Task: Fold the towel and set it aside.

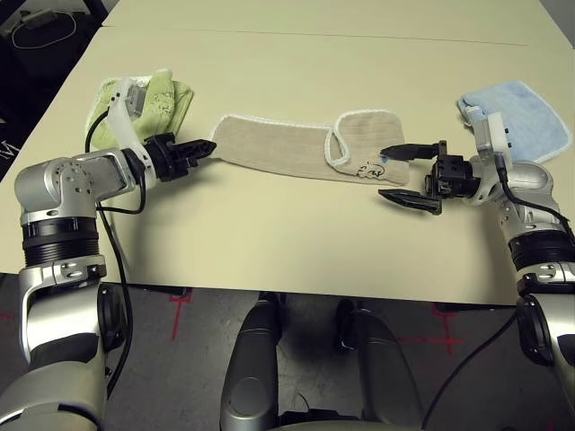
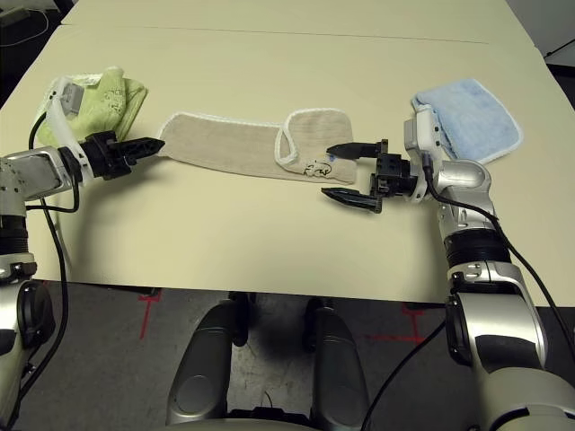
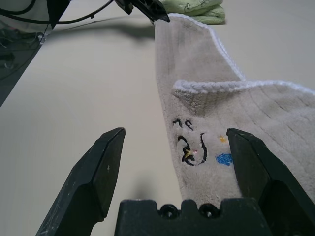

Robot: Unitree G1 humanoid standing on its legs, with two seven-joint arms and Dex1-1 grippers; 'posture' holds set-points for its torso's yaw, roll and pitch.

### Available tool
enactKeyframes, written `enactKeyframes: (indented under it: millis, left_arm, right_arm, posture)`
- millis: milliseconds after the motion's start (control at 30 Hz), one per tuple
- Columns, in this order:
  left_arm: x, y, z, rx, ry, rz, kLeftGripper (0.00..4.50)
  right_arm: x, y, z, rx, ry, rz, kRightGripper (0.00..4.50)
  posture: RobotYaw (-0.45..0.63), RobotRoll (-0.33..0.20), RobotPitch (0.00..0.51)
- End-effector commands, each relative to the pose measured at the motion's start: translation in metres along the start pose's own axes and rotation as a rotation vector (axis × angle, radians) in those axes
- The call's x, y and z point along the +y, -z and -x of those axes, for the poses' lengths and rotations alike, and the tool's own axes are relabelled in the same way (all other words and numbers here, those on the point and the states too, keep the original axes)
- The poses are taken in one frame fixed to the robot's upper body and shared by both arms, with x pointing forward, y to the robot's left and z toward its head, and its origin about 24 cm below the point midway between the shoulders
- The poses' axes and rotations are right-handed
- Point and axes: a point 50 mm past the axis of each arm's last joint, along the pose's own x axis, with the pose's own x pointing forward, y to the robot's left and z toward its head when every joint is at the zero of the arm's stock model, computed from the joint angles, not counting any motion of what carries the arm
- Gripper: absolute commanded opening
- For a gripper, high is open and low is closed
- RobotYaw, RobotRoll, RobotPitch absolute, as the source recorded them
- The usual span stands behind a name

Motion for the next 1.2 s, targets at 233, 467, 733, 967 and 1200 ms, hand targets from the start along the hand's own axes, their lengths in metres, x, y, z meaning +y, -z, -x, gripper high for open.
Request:
enactKeyframes:
  millis: [233,467,733,967,1200]
  left_arm:
    - [0.000,-0.004,0.039,0.062,-0.009,-0.040,0.01]
    - [0.001,0.003,0.045,0.072,-0.022,-0.042,0.01]
    - [-0.037,-0.027,0.022,-0.011,0.119,-0.150,0.01]
    - [-0.099,-0.038,-0.009,-0.018,0.376,-0.237,0.01]
    - [-0.145,-0.039,-0.026,0.007,0.574,-0.273,0.01]
  right_arm:
    - [-0.004,-0.001,0.003,0.018,0.012,0.013,4.50]
    - [-0.006,-0.001,0.003,0.020,0.013,0.018,4.50]
    - [-0.008,-0.003,0.009,0.027,0.025,0.011,4.50]
    - [-0.010,-0.003,0.020,0.053,0.049,0.004,4.50]
    - [-0.010,-0.003,0.024,0.062,0.064,0.010,4.50]
  posture:
    - [0.12,0.000,0.262]
    - [0.12,0.000,0.260]
    - [0.11,0.000,0.248]
    - [0.10,0.000,0.239]
    - [0.09,0.000,0.231]
